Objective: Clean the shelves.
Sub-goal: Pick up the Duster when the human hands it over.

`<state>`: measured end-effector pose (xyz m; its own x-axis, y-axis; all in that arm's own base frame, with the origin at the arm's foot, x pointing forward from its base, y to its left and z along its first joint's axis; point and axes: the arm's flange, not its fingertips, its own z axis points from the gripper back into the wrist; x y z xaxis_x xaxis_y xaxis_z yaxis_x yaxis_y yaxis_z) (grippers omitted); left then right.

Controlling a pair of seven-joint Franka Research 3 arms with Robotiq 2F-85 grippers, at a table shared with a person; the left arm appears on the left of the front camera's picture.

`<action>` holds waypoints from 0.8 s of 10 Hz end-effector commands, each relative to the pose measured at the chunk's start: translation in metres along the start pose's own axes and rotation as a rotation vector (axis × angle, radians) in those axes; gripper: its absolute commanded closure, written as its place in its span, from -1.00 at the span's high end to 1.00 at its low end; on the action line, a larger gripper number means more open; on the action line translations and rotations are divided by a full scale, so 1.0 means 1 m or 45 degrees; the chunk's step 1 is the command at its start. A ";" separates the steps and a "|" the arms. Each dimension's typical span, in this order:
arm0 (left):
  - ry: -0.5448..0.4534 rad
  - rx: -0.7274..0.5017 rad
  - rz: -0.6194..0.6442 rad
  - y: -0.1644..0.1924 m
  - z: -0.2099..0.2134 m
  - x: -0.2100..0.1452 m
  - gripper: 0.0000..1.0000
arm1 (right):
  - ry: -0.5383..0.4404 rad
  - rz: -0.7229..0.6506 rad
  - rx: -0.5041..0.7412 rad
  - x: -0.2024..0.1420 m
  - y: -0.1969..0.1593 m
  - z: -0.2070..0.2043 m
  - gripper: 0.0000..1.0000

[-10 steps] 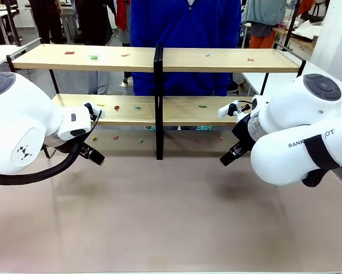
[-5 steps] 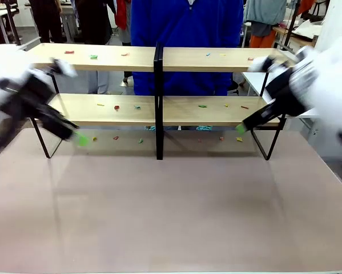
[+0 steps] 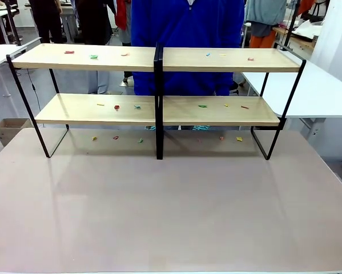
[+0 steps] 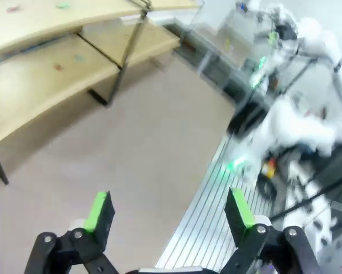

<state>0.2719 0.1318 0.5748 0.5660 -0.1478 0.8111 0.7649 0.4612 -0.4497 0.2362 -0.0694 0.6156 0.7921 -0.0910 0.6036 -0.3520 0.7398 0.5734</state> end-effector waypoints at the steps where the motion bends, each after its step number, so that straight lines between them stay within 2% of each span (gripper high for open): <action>1: -0.327 0.034 0.141 0.027 0.009 0.010 1.00 | -0.171 -0.149 0.047 0.008 -0.029 0.019 1.00; 2: -0.464 0.084 0.133 0.024 0.012 0.022 1.00 | -0.205 -0.110 0.042 0.006 -0.024 0.026 1.00; 3: -0.551 0.134 0.050 0.012 0.013 0.033 1.00 | -0.248 -0.039 0.024 0.003 -0.011 0.033 1.00; 5: -0.593 0.253 -0.181 -0.010 0.017 0.040 1.00 | -0.338 0.125 -0.051 -0.002 0.006 0.042 1.00; 6: -0.563 0.361 -0.296 -0.027 0.025 0.038 1.00 | -0.403 0.290 -0.134 -0.010 0.024 0.041 1.00; 8: -0.527 0.422 -0.393 -0.039 0.027 0.034 1.00 | -0.466 0.464 -0.205 -0.021 0.046 0.037 1.00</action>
<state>0.2590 0.1358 0.6458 0.1482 0.0317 0.9884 0.7174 0.6845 -0.1295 0.1853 -0.0659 0.6667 0.4729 -0.0515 0.8796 -0.4665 0.8322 0.2995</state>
